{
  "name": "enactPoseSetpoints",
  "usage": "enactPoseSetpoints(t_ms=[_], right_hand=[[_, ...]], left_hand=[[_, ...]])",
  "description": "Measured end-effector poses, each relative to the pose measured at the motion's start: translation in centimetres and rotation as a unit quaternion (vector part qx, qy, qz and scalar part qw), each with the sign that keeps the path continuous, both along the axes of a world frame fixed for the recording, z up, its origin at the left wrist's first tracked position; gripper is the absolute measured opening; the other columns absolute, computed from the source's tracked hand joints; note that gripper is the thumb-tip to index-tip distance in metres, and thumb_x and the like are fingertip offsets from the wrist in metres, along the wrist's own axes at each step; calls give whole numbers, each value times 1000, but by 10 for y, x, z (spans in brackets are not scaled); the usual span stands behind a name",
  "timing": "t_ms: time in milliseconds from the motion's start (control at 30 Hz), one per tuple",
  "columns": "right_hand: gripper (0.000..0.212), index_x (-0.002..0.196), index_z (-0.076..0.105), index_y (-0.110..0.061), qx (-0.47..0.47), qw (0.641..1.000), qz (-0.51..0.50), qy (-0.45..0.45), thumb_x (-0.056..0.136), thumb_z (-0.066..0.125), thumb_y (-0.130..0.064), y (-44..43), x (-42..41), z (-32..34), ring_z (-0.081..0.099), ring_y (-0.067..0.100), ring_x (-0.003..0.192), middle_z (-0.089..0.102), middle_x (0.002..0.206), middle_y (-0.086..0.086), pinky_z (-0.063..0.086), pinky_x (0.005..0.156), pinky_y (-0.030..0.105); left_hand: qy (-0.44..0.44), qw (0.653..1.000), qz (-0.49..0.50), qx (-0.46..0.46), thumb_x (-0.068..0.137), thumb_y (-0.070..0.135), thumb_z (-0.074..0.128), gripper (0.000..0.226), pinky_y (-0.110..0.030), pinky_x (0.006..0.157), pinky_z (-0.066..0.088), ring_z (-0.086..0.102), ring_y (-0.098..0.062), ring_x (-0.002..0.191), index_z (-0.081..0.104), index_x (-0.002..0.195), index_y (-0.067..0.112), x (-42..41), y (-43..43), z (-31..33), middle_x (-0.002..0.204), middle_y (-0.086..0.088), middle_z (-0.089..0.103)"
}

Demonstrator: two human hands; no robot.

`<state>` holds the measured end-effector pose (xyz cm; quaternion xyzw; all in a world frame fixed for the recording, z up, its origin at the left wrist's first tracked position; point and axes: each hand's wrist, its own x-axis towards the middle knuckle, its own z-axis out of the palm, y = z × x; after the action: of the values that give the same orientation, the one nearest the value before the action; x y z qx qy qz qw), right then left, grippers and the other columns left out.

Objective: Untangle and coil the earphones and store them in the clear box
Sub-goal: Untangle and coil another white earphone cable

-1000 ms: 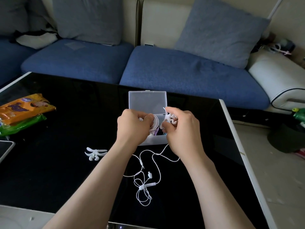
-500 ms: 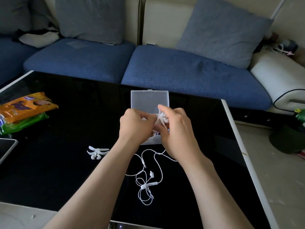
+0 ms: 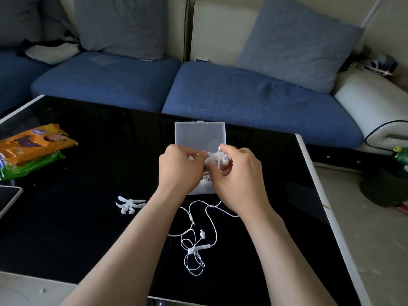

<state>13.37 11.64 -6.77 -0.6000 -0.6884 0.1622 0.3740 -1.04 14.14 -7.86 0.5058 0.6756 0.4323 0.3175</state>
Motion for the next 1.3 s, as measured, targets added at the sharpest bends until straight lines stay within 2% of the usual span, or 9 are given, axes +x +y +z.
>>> enactPoseSetpoints(t_ms=[200, 333, 500, 633, 833, 1000, 1167, 1233, 1300], right_hand=[[39, 146, 61, -17, -32, 999, -1, -3, 108, 52, -13, 4, 6, -7, 58, 27, 120, 60, 131, 14, 29, 82, 15], [29, 135, 62, -18, -58, 998, -14, 28, 108, 52, -14, 9, 10, -10, 58, 21, 116, 62, 130, 9, 33, 83, 18], [33, 138, 68, -24, -37, 998, 7, 48, 105, 62, -19, 10, 12, -8, 67, 19, 110, 70, 121, 5, 53, 94, 32], [29, 129, 76, -29, -28, 997, 27, 67, 100, 73, -26, 9, 11, -4, 70, 12, 92, 74, 107, 1, 50, 81, 26], [28, 117, 81, -28, -32, 998, 27, 57, 90, 84, -35, 5, 10, 0, 71, 5, 87, 74, 101, -8, 56, 80, 24], [18, 102, 82, -26, -34, 998, 8, 59, 85, 86, -30, 5, 10, -2, 72, 4, 81, 74, 86, -13, 59, 75, 25], [18, 98, 83, -21, 8, 999, -20, 48, 81, 83, -17, 7, 10, -8, 70, 7, 79, 67, 90, -10, 56, 73, 22], [19, 97, 82, -19, 35, 998, -20, 53, 79, 84, -13, 7, 10, -9, 70, 9, 85, 67, 99, -6, 57, 77, 24], [20, 99, 82, -17, 27, 998, -10, 55, 80, 86, -14, 6, 9, -7, 70, 5, 82, 72, 92, -9, 58, 75, 23]], left_hand=[[18, 1000, -1, 5, 84, 42, 66, 32, -48, 63, 64, 73, -33, 63, 77, 65, 18, 1, -3, 2, 62, -7, 72], [25, 1000, 4, 8, 88, 37, 70, 30, -48, 63, 64, 73, -32, 63, 78, 66, 17, 0, -4, 2, 62, -6, 72], [26, 1000, 2, 6, 89, 37, 69, 33, -48, 63, 63, 73, -33, 64, 77, 66, 15, 0, -5, 5, 62, -8, 71], [30, 1000, 1, 2, 91, 36, 71, 32, -45, 68, 63, 73, -30, 64, 77, 66, 17, -1, -6, 7, 60, -5, 71], [-31, 999, 2, -20, 90, 37, 77, 23, -45, 72, 66, 76, -25, 67, 83, 73, 25, 0, -4, 6, 64, 0, 75], [-32, 999, -26, -29, 95, 31, 75, 20, -26, 60, 60, 75, -15, 58, 84, 79, 24, 3, -9, 11, 71, -1, 77], [-43, 997, -54, -35, 96, 28, 75, 20, -41, 74, 67, 77, -19, 61, 84, 79, 24, 5, -11, 13, 70, -2, 77], [-38, 997, -53, -34, 95, 28, 75, 20, -44, 75, 67, 77, -20, 61, 83, 78, 23, 6, -11, 13, 68, -3, 77], [-34, 998, -44, -32, 95, 27, 75, 21, -45, 74, 67, 76, -20, 61, 83, 76, 22, 6, -10, 12, 66, -3, 76]])
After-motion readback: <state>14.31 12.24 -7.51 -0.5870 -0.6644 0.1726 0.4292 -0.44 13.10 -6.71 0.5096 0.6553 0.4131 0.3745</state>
